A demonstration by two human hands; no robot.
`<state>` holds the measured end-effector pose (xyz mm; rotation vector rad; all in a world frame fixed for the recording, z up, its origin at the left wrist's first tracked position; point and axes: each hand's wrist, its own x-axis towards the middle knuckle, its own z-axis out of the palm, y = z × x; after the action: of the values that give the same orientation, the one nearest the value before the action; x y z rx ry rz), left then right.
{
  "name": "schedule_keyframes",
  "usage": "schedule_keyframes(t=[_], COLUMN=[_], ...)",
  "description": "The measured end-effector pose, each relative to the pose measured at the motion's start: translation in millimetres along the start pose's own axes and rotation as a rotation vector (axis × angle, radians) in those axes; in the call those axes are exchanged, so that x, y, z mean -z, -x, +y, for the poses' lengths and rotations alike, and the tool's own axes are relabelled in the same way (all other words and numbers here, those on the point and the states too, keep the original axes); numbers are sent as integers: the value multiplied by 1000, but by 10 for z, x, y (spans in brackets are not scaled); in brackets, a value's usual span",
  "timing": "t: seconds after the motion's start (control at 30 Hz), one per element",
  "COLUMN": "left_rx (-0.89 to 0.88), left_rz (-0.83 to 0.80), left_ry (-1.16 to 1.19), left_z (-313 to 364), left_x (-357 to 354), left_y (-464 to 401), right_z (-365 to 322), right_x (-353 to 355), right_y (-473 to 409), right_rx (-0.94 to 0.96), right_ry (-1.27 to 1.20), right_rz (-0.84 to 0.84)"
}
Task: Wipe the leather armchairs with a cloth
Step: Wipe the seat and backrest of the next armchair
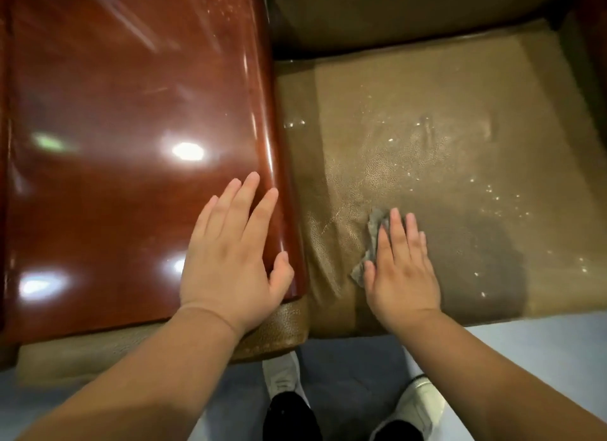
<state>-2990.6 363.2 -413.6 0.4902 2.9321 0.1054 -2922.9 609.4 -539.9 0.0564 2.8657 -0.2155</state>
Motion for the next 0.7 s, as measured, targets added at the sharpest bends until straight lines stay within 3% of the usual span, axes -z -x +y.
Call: schedule_keyframes(t=[0.07,0.17,0.2,0.33,0.43,0.5,0.6,0.63,0.7], left_rx=[-3,-8,-6,-11,-14,-21,-20,-19,-24], left_rz=[27,39,36,42,52,69,64,60,61], left_ry=[9,25,21,19,22,32,38,35,36], left_z=[1,-2,-5,-23,-22,-29,-33,-33,-43], left_x=[-37,-55,-57,-48,-38,-44,-62,-65,-70], left_y=[-43,-74,-64,-30,-41,-63,-63,-53,-44], right_z=[-10,-191,-272,-275,29,16,-303,-407,-475], right_x=[92,231,210,-19,41,170,265,199,16], right_y=[-395,-886,-897,-205,-367,-854,-1219,-1121,-592], right_rx=[24,-86,-14,571,756,604,219,227,418], right_ry=[57,39,23,55,171,211,111,75,26], right_rz=[2,-44,-58,-109,-134,-35,-37,-16,-4])
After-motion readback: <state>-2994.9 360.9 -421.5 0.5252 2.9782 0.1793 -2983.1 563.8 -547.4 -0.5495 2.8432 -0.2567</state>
